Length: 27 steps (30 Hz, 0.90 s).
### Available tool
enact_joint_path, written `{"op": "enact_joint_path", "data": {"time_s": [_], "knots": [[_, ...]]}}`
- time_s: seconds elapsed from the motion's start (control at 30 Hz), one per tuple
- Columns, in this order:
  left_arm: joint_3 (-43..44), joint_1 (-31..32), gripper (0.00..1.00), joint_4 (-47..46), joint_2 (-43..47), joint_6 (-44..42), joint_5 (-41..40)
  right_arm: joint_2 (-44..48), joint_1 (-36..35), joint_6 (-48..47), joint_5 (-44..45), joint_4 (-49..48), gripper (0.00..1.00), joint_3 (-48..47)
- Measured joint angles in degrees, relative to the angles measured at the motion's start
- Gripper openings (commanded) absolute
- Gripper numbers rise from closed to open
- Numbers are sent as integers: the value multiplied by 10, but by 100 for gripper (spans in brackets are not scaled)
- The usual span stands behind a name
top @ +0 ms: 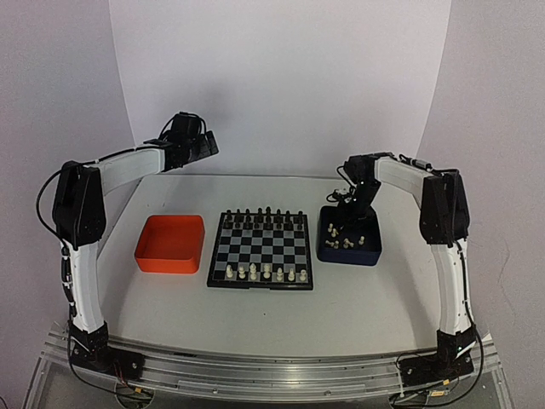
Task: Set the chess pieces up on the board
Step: Pick up the chess piece from the storage box.
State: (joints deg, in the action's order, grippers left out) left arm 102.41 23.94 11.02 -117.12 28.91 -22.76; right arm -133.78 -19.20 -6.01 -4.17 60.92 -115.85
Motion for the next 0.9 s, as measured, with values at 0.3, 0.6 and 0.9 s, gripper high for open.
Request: {"op": "enact_joint_path", "data": {"time_s": [0.3, 0.6, 0.9], "knots": [[0, 0, 100, 0, 0, -2, 0, -12, -4, -19, -3, 18, 48, 0], [0, 0, 100, 0, 0, -6, 0, -30, -19, -30, 18, 20, 43, 0], [-6, 0, 100, 0, 0, -5, 1, -35, -21, -29, 32, 21, 38, -2]]}}
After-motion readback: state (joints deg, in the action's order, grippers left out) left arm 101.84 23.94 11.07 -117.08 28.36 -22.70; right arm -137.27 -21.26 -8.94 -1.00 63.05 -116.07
